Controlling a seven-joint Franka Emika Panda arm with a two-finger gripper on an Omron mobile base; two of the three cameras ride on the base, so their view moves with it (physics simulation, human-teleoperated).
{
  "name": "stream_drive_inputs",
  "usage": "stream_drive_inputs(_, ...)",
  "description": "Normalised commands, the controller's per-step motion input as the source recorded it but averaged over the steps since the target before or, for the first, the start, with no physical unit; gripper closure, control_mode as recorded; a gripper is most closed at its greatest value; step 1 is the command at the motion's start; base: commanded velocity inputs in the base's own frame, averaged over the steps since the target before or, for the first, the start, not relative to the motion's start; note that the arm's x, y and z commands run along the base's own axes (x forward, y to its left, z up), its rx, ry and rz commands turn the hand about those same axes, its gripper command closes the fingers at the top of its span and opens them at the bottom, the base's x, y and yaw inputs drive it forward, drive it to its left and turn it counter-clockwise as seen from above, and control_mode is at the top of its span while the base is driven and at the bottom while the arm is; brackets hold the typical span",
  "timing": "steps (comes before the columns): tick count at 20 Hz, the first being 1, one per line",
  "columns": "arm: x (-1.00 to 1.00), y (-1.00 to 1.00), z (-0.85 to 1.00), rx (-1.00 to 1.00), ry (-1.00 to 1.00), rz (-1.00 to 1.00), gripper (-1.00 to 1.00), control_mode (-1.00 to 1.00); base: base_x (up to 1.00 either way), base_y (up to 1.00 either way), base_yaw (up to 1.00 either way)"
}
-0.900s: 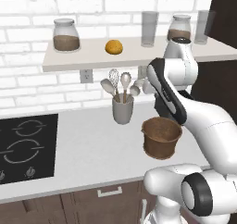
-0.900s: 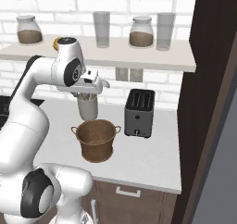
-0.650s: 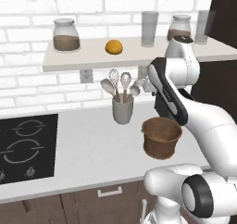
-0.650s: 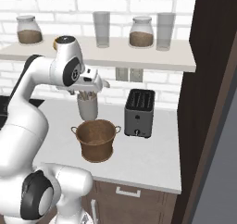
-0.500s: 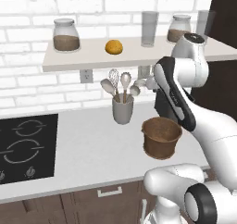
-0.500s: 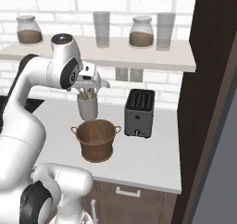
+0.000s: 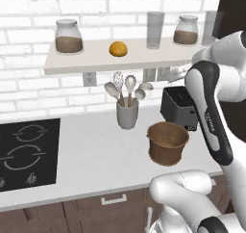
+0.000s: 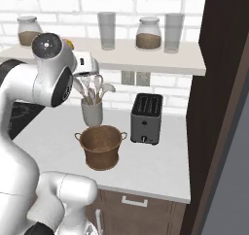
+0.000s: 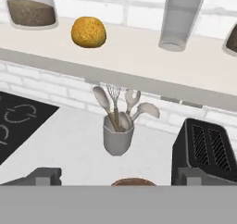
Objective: Open the cabinet, pick up the bread from the cabinet and place it in the basket. Then move the basket to the dining counter.
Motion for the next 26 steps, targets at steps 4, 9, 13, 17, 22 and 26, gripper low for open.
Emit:
stream_drive_inputs(4,0.07,0.54,0.81,-0.13,0.04,-0.15,-1.00,-1.00,0.00,0.00,0.00)
stream_drive_inputs(9,0.15,0.07,0.08,-0.04,0.01,-0.07,-1.00,-1.00,0.00,0.00,0.00)
stream_drive_inputs(13,0.23,0.10,-0.01,0.04,0.00,0.00,-1.00,-1.00,0.00,0.00,0.00)
stream_drive_inputs(17,0.45,0.09,0.03,0.21,0.00,0.00,-1.00,-1.00,0.00,0.00,0.00)
stream_drive_inputs(22,0.76,0.50,0.01,0.25,0.01,-0.03,-1.00,-1.00,0.00,0.00,0.00)
stream_drive_inputs(26,0.67,0.23,0.27,0.07,0.11,0.00,-1.00,-1.00,0.00,0.00,0.00)
